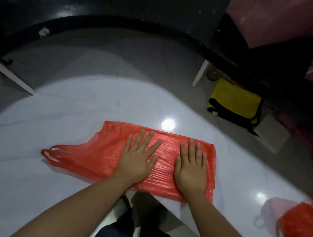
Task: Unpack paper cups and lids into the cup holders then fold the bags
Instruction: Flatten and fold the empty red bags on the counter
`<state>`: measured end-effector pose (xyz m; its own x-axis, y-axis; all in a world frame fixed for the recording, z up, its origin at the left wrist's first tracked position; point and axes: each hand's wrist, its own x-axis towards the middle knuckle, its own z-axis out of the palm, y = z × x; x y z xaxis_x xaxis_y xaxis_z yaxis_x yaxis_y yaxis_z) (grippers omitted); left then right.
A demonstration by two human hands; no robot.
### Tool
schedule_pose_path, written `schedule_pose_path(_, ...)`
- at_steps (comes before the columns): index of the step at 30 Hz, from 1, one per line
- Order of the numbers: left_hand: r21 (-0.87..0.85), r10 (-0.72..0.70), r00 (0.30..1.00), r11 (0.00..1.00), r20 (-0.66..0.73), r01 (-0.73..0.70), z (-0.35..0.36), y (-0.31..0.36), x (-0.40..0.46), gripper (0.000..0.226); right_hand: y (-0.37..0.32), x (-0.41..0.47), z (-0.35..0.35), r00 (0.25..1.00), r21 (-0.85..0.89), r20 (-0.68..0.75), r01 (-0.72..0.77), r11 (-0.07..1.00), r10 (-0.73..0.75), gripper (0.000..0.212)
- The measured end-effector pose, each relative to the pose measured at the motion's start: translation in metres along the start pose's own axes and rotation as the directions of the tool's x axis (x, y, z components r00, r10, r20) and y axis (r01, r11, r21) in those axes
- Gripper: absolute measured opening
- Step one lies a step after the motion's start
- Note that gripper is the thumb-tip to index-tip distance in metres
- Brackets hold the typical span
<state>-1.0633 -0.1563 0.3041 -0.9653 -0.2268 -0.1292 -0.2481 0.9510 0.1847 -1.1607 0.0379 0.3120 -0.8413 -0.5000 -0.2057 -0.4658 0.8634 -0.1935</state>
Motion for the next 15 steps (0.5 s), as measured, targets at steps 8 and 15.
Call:
schedule_pose_path(8, 0.018, -0.132, 0.990, 0.991, -0.038, 0.133, -0.017, -0.089, -0.025, 0.057, 0.004, 0.000, 0.003, 1.000, 0.013, -0.020, 0.000, 1.000, 0.001, 0.056)
schedule_pose_path(15, 0.003, -0.161, 0.987, 0.987, -0.010, 0.161, -0.021, -0.148, -0.048, 0.057, 0.006, 0.001, 0.006, 0.999, 0.017, -0.036, 0.015, 1.000, -0.015, 0.055)
